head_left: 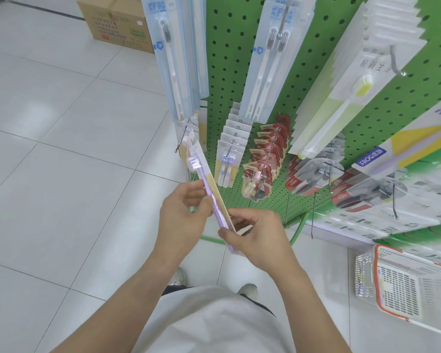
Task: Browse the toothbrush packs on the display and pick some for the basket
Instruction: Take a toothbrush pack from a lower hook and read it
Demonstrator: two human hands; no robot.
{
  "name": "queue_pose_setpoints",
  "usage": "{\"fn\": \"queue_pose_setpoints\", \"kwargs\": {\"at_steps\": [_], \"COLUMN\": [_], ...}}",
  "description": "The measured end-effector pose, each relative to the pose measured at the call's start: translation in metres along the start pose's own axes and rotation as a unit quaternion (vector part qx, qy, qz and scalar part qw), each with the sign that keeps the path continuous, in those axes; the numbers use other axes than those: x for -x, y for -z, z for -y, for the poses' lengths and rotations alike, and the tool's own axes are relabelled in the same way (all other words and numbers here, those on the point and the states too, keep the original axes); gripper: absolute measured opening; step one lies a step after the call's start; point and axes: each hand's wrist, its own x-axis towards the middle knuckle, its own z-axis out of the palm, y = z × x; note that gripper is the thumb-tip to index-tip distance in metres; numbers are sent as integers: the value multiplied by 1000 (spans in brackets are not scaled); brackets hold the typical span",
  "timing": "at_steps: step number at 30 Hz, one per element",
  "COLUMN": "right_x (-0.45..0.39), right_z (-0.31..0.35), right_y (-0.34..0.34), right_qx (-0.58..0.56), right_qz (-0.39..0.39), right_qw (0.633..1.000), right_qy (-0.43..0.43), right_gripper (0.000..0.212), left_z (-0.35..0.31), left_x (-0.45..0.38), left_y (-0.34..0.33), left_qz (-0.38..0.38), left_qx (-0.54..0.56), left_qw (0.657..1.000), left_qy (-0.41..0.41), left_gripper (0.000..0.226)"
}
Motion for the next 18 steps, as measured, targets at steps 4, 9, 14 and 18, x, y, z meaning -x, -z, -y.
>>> {"fn": "queue_pose_setpoints", "kwargs": {"at_steps": [4, 9, 14, 18], "right_x": [-9, -13, -18, -25], "right_z": [-1, 1, 1, -3], "right_y": [-6, -13, -17, -5], "right_qx": [47, 45, -39, -154], "right_qz": [-4, -1, -72, -58], "right_qw": [997, 994, 994, 986], "right_qy": [64, 95, 66, -16], "right_gripper": [40, 36, 36, 42], "left_z": [-8, -3, -1, 2], "left_x": [2, -2, -8, -10], "left_y": [-3, 5, 10, 8], "left_qz": [3, -10, 16, 37], "left_qx": [41, 24, 85, 98], "left_qw": [999, 999, 996, 993], "left_qy": [9, -23, 23, 57], "left_gripper": [19, 31, 29, 27]}}
